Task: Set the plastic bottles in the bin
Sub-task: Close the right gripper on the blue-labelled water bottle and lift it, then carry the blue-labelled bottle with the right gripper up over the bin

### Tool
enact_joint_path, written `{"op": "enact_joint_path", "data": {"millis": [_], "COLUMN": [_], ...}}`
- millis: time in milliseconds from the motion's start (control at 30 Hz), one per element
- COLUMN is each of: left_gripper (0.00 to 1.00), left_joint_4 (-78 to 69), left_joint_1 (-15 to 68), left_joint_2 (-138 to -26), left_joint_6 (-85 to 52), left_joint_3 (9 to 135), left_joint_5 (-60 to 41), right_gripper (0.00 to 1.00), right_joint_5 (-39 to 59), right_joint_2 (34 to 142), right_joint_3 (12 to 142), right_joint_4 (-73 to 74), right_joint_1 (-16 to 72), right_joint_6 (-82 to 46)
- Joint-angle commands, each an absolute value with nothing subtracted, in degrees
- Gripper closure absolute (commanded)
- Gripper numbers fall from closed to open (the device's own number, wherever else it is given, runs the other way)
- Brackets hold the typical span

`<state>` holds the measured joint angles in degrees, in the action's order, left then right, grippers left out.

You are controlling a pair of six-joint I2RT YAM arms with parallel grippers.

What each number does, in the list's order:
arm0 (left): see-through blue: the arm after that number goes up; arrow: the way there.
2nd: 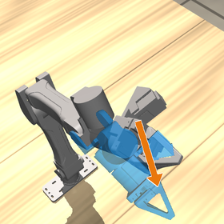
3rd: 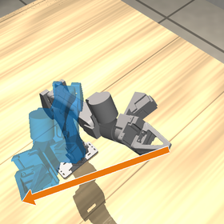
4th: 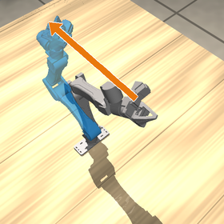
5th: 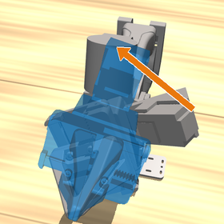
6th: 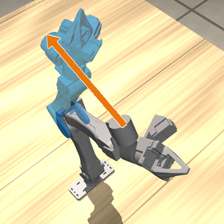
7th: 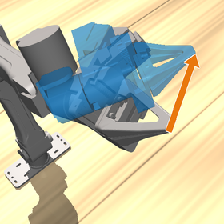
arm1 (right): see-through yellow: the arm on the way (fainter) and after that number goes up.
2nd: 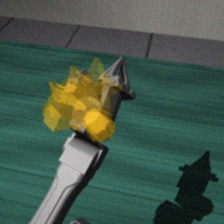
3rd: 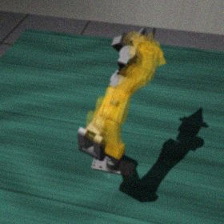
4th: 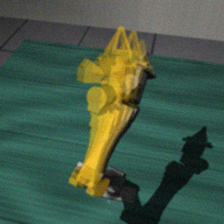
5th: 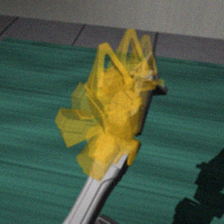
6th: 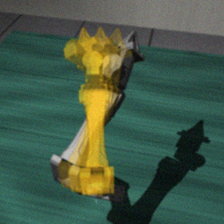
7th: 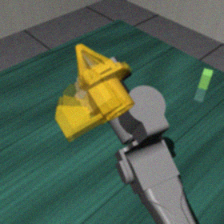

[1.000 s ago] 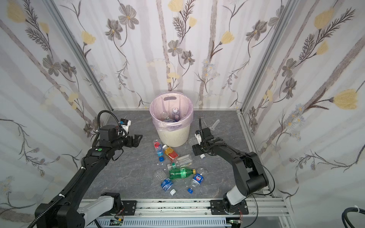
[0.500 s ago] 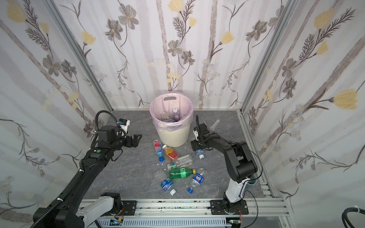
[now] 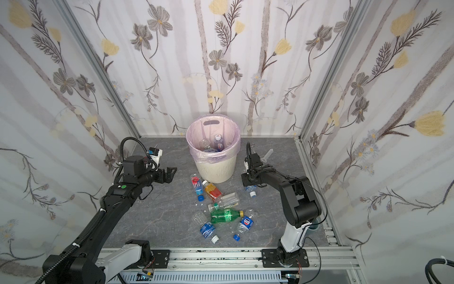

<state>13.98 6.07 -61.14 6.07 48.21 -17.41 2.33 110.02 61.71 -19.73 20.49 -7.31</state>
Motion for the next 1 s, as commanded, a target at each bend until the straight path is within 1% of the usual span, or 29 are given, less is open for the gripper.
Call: {"op": "enact_joint_path", "data": {"millis": [0, 133, 300, 433, 633, 733, 767, 967], "left_gripper": [0.02, 0.02, 0.02, 0.01, 0.01, 0.01, 0.01, 0.0], "left_joint_4": [13.0, 13.0, 13.0, 12.9, 13.0, 13.0, 12.9, 12.9], "left_joint_1": [6.1, 6.1, 6.1, 6.1, 6.1, 6.1, 6.1, 6.1], "left_joint_2": [-60.7, -60.1, -59.9, -59.8, -60.4, -60.7, -60.8, -60.9], "left_joint_6": [5.7, 5.9, 5.6, 5.3, 5.5, 5.2, 5.2, 5.2], "left_joint_3": [48.3, 47.8, 47.5, 47.6, 47.7, 47.8, 47.8, 48.2], "left_joint_5": [-18.5, -18.0, -17.8, -18.2, -18.4, -18.6, -18.9, -18.5], "right_gripper": [0.47, 0.48, 0.47, 0.47, 0.47, 0.47, 0.47, 0.46], "right_joint_5": [1.8, 2.3, 3.3, 4.1, 4.4, 6.1, 6.9, 10.2], "right_joint_2": [109.2, 107.6, 101.9, 97.9, 92.5, 91.8, 89.9, 90.5], "right_joint_3": [61.7, 61.5, 62.6, 65.8, 74.9, 80.1, 81.6, 91.3], "right_joint_4": [-17.4, -17.4, -18.6, -22.0, -27.0, -28.1, -28.0, -27.5], "right_joint_1": [20.2, 20.1, 19.5, 18.0, 17.2, 17.2, 17.2, 19.1], "right_joint_6": [-8.4, -8.7, -9.3, -9.0, -7.9, -8.1, -8.2, -9.0]}}
